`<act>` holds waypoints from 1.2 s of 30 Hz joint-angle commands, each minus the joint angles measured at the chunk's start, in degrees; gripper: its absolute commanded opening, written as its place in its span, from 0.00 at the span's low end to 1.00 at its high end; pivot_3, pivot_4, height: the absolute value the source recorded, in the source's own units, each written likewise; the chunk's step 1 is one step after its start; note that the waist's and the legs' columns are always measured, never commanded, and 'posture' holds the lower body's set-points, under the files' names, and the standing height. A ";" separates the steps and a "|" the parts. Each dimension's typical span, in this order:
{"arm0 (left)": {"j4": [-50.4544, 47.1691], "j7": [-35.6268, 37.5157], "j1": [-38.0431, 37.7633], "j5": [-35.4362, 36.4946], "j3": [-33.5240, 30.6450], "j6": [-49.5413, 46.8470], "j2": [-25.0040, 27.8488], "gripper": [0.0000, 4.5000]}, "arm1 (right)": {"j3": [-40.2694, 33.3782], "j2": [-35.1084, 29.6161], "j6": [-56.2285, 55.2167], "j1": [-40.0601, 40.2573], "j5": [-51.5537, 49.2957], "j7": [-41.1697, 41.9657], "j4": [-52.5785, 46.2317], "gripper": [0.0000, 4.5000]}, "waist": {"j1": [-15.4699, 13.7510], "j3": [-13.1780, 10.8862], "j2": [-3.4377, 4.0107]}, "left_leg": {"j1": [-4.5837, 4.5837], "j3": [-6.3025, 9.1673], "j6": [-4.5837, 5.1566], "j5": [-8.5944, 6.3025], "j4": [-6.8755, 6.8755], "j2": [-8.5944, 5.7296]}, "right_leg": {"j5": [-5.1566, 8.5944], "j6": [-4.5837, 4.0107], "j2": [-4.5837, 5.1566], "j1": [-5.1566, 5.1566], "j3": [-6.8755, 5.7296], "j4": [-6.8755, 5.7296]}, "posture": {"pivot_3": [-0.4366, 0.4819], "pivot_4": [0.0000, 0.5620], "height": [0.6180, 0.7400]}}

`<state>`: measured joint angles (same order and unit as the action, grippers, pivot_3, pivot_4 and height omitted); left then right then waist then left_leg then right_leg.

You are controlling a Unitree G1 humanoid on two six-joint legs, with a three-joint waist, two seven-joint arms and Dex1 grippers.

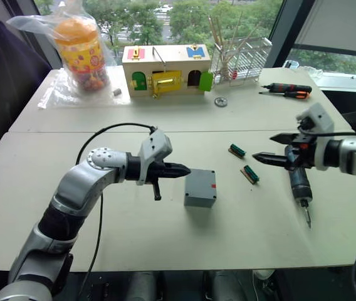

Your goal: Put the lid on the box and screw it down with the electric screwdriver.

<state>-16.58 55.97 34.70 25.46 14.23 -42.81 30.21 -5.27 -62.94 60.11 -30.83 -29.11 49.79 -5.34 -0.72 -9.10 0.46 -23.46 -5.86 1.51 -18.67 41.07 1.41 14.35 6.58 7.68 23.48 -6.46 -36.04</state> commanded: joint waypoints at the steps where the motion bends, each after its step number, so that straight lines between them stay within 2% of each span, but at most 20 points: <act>1: -2.74 -0.11 1.35 -0.54 1.64 2.93 -1.72 0.00 | 2.55 -4.51 3.60 -3.57 3.19 0.84 6.03 1.00 | 0.01 -0.01 0.01 | 0.00 -0.04 0.00 0.00 0.00 -0.01 | 0.00 0.00 0.02 0.02 0.02 0.01 | 0.48 0.27 0.76; 7: -6.61 -1.44 -0.46 -0.21 3.68 4.31 -4.79 0.00 | 6.46 -7.18 16.18 -7.90 1.58 3.84 12.26 1.00 | 0.03 -0.01 0.03 | 0.00 -0.08 0.00 0.00 0.00 0.02 | 0.00 -0.01 0.02 0.09 0.08 0.01 | 0.48 0.27 0.76; 12: -8.55 -4.25 -2.69 -0.62 5.59 4.09 -7.62 0.00 | 11.01 -7.23 21.43 -11.63 2.29 6.10 20.52 1.00 | -0.01 0.00 0.03 | -0.01 -0.04 0.02 -0.01 0.03 -0.02 | 0.00 -0.01 0.07 0.06 0.08 0.02 | 0.48 0.27 0.76; 18: -9.12 -6.65 -4.57 -1.13 5.88 3.81 -8.09 0.00 | 19.95 -7.16 20.39 -14.62 5.04 10.46 27.07 1.00 | 0.02 0.00 0.04 | -0.01 -0.05 0.03 -0.02 0.02 -0.01 | 0.00 -0.02 0.06 0.10 0.09 0.01 | 0.48 0.27 0.76; 28: -10.01 -11.01 -5.67 -0.74 6.05 2.35 -9.12 0.00 | 30.37 -1.29 14.31 -18.74 11.87 16.44 36.91 1.00 | -0.01 0.00 0.04 | -0.02 -0.05 0.02 -0.01 0.05 -0.02 | 0.00 -0.01 0.05 0.08 0.08 0.01 | 0.48 0.27 0.76; 31: -10.67 -12.04 -6.46 -0.49 5.75 1.83 -8.98 0.00 | 34.29 -0.43 10.31 -19.69 15.61 19.39 39.59 0.85 | 0.03 0.00 0.02 | -0.02 -0.05 0.02 -0.01 0.08 -0.02 | 0.00 -0.01 0.05 0.04 0.07 0.02 | 0.48 0.27 0.76; 36: -11.21 -13.37 -7.07 -0.33 5.50 1.27 -9.13 0.00 | 37.76 0.56 6.60 -19.73 20.35 23.96 41.88 0.44 | 0.00 0.02 -0.01 | 0.01 -0.02 0.02 -0.01 0.09 -0.02 | 0.00 -0.01 0.04 0.00 0.04 0.02 | 0.48 0.27 0.76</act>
<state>-25.38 43.14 27.59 24.40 20.90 -41.81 21.51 30.74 -63.35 67.08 -51.40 -9.79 72.28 35.30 -0.72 -9.07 0.45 -23.44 -5.87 1.53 -18.68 41.16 1.40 14.34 6.57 7.71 23.46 -6.43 -36.02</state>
